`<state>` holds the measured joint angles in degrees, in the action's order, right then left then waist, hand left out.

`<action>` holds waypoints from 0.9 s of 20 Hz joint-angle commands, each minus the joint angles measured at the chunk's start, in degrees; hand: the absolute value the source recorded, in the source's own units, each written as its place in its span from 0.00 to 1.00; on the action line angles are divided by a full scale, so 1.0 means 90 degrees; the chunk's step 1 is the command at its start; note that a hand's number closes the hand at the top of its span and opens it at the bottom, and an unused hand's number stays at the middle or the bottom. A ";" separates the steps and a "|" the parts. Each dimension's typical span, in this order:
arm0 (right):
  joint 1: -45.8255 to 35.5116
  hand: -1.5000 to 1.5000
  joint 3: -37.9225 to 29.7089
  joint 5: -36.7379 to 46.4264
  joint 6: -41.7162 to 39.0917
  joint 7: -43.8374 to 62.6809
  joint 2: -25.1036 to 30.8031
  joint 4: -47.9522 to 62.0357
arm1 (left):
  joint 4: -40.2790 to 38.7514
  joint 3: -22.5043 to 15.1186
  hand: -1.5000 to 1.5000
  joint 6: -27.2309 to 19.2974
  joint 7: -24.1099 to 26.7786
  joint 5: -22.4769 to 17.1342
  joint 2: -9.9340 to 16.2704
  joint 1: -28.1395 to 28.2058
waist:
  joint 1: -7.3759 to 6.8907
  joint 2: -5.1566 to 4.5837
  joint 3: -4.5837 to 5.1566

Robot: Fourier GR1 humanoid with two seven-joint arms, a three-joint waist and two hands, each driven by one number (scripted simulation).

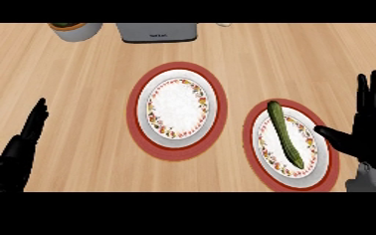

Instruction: Pick the squash from the plate and place it in the plate

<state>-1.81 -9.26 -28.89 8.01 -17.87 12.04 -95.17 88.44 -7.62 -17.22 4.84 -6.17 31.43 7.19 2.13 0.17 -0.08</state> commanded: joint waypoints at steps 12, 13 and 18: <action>0.2696 0.00 -0.0100 0.1049 -0.1232 0.0262 0.1278 -0.1501 | -0.0315 0.0161 0.50 0.0481 0.0299 0.0164 -0.0058 -0.0206 | -0.0211 -0.0019 0.0021; 0.2729 0.00 -0.0156 0.1274 -0.1240 0.0179 0.1353 -0.1301 | -0.0203 -0.0034 0.50 0.0347 0.0284 0.0360 -0.0191 -0.0088 | -0.0230 -0.0019 0.0015; 0.2183 0.00 -0.0020 0.1763 -0.1124 0.1385 0.1866 -0.1148 | -0.0508 -0.0026 0.50 0.0329 0.0381 0.0533 -0.0377 -0.0316 | -0.0271 -0.0032 0.0014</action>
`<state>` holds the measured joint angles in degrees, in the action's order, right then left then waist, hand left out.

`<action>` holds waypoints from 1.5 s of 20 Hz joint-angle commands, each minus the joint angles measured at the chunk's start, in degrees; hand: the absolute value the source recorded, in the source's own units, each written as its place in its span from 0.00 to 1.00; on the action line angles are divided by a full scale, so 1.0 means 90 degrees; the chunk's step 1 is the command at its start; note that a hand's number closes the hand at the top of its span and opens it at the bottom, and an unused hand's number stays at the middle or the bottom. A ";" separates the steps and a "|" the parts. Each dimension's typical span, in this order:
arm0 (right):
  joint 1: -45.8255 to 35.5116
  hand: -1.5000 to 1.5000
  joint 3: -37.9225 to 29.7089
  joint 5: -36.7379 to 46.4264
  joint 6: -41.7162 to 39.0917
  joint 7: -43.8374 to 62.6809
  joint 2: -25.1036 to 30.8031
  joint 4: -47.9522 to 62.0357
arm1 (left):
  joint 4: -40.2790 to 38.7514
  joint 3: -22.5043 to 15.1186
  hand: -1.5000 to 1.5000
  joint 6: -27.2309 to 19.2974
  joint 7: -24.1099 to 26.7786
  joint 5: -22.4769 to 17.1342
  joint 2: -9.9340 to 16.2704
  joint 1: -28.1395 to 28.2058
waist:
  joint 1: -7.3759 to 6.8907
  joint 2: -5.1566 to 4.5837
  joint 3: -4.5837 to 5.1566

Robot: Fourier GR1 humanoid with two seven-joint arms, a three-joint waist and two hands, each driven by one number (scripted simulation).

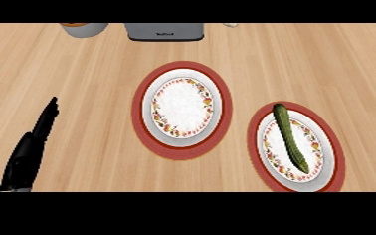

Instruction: Pick the squash from the plate and place it in the plate

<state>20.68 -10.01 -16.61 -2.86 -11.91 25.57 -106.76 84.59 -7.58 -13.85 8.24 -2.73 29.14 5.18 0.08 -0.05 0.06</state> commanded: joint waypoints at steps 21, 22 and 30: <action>-0.2522 0.00 0.1589 0.2626 -0.1234 0.1813 0.0639 0.2581 | 0.0274 0.0652 0.50 0.0604 -0.0244 0.0181 -0.0109 -0.0016 | -0.0092 -0.0001 -0.0012; -0.2955 0.00 0.1614 0.2627 -0.1371 0.1993 0.0608 0.2801 | -0.0055 0.0393 0.50 0.0422 -0.0225 0.0513 -0.0398 -0.0263 | -0.0076 -0.0007 -0.0010; -0.2870 0.00 0.1377 0.3123 -0.1976 0.1364 0.0294 0.3370 | 0.0134 0.0801 0.50 0.0790 0.0130 0.0682 -0.0723 0.0164 | -0.0040 0.0006 -0.0008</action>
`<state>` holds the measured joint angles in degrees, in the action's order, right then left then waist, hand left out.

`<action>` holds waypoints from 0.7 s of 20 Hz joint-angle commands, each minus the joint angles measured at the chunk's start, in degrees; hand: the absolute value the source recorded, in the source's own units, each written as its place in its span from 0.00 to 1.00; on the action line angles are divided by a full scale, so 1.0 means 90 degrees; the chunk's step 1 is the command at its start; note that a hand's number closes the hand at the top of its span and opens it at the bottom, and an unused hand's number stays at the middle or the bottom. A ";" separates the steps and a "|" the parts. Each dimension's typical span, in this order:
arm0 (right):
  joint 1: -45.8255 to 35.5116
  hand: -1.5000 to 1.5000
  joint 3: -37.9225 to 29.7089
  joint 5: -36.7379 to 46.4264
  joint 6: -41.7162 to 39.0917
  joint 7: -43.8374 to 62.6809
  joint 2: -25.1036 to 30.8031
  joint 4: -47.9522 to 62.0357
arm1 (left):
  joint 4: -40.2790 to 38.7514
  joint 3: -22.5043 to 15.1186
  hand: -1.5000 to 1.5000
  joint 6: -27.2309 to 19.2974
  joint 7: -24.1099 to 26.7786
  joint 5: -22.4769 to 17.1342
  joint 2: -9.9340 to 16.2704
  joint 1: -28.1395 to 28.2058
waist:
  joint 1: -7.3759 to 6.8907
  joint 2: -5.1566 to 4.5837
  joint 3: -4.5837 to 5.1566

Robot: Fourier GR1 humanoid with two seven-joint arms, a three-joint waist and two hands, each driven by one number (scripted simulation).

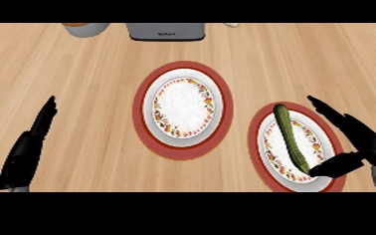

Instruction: Pick the squash from the plate and place it in the plate

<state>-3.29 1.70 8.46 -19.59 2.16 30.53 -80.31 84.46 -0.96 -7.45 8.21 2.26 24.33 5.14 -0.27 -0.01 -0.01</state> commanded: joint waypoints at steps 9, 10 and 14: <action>-0.0163 0.00 0.0129 0.1158 -0.0082 -0.0589 -0.0737 0.0884 | -0.0691 0.0276 0.50 0.0094 0.0232 0.0682 -0.0651 -0.0517 | 0.0034 0.0000 0.0001; -0.0711 0.00 -0.0133 0.1006 -0.0358 -0.0598 -0.0524 0.1431 | 0.0415 0.0466 0.50 0.0444 0.0024 0.0388 -0.0266 0.0468 | -0.0025 0.0004 -0.0002; -0.0541 0.00 -0.0200 0.1374 -0.0208 -0.0984 -0.0863 0.1561 | -0.0204 0.0454 0.50 0.0372 -0.0139 0.0826 -0.0731 -0.0367 | 0.0019 0.0000 0.0000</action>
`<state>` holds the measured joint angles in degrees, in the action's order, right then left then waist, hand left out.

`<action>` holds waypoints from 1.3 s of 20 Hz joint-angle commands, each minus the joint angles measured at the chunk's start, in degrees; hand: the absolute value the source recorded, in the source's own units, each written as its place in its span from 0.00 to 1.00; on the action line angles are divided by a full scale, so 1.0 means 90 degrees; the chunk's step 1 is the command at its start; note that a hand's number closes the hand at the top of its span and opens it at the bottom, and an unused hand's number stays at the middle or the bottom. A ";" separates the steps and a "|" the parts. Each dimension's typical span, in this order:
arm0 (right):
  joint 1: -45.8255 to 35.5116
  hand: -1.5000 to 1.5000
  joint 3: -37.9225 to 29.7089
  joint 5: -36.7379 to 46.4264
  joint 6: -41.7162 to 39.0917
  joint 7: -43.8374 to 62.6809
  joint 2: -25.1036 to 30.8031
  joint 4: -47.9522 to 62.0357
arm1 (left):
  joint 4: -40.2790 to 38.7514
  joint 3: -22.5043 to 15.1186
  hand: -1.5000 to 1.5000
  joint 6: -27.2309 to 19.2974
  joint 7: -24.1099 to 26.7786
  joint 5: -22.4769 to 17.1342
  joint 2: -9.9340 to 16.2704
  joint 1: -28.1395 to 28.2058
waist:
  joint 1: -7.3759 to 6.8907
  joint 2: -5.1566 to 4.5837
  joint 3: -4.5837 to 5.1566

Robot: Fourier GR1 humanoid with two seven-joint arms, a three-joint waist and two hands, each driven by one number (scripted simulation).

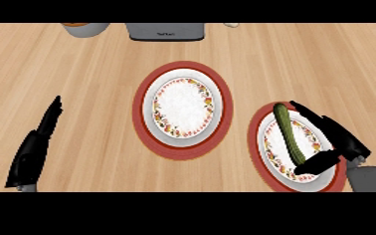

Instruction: Pick the squash from the plate and place it in the plate

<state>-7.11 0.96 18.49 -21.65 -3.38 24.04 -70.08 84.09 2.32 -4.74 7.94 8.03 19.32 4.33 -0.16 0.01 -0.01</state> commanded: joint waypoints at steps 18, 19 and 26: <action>0.0980 1.00 -0.0448 0.2126 0.2260 0.1624 -0.0147 0.0191 | 0.0135 0.0565 0.50 0.0238 -0.0094 0.0261 -0.0242 0.0244 | 0.0451 0.0085 0.0062; 0.1114 1.00 -0.0263 0.2370 0.2469 0.1960 -0.0362 -0.0028 | 0.0233 0.0617 0.50 0.0321 0.0055 0.0237 -0.0128 0.0386 | 0.0304 0.0098 0.0055; 0.2012 1.00 0.0116 0.3762 0.3462 0.3859 -0.0801 -0.2372 | 0.0129 0.0600 0.50 0.0338 0.0213 0.0226 -0.0222 0.0438 | 0.0235 0.0066 0.0036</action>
<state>6.36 0.53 44.94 4.75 21.32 18.19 -82.60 85.85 7.60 -1.89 8.02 10.03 17.46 6.96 2.11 1.03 0.59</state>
